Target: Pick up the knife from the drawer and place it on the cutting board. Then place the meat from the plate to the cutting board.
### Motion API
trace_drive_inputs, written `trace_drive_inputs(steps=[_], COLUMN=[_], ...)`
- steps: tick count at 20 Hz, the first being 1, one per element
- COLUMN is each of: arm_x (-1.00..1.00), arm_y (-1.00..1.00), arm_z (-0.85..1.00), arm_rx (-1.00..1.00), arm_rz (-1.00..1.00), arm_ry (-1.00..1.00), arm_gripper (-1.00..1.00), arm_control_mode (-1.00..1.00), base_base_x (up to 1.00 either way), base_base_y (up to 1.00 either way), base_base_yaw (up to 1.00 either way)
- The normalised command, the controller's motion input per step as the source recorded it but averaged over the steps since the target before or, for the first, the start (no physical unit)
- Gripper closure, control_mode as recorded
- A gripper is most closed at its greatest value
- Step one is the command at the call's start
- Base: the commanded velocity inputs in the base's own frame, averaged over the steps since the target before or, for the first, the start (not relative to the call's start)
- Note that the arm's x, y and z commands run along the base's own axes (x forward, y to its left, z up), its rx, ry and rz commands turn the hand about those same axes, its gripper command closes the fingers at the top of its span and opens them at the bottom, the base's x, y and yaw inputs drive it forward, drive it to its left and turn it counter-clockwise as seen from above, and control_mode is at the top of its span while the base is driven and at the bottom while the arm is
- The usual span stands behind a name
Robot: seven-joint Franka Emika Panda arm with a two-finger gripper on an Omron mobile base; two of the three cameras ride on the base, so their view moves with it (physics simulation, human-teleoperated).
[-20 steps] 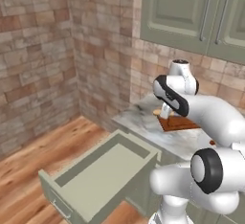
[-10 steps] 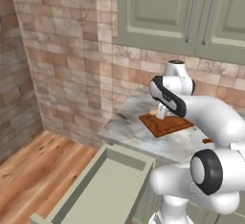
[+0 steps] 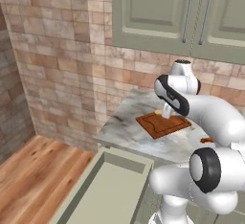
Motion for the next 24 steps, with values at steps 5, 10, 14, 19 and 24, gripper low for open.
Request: trace_drive_inputs(steps=[5,10,14,19,24], arm_x=[0.0,0.11,0.81,0.99,0.98], arm_y=[0.0,-0.05,-0.3,-0.26,-0.03], arm_z=[0.0,-0.01,-0.21,-0.38,-0.51], arm_rx=[0.0,0.0,0.02,0.02,0.0], arm_rz=[0.0,0.01,0.18,0.25,0.3], arm_ry=[0.0,0.0,0.01,0.05,0.05], arm_gripper=[1.0,1.0,1.0,1.0,1.0], arm_control_mode=[1.0,-1.0,-1.0,-1.0,-1.0], base_base_x=[0.18,0.21,0.0,0.0,0.0], base_base_y=[-0.36,-0.24,0.0,0.0,0.0], base_base_yaw=[0.01,0.02,0.0,0.0,0.0])
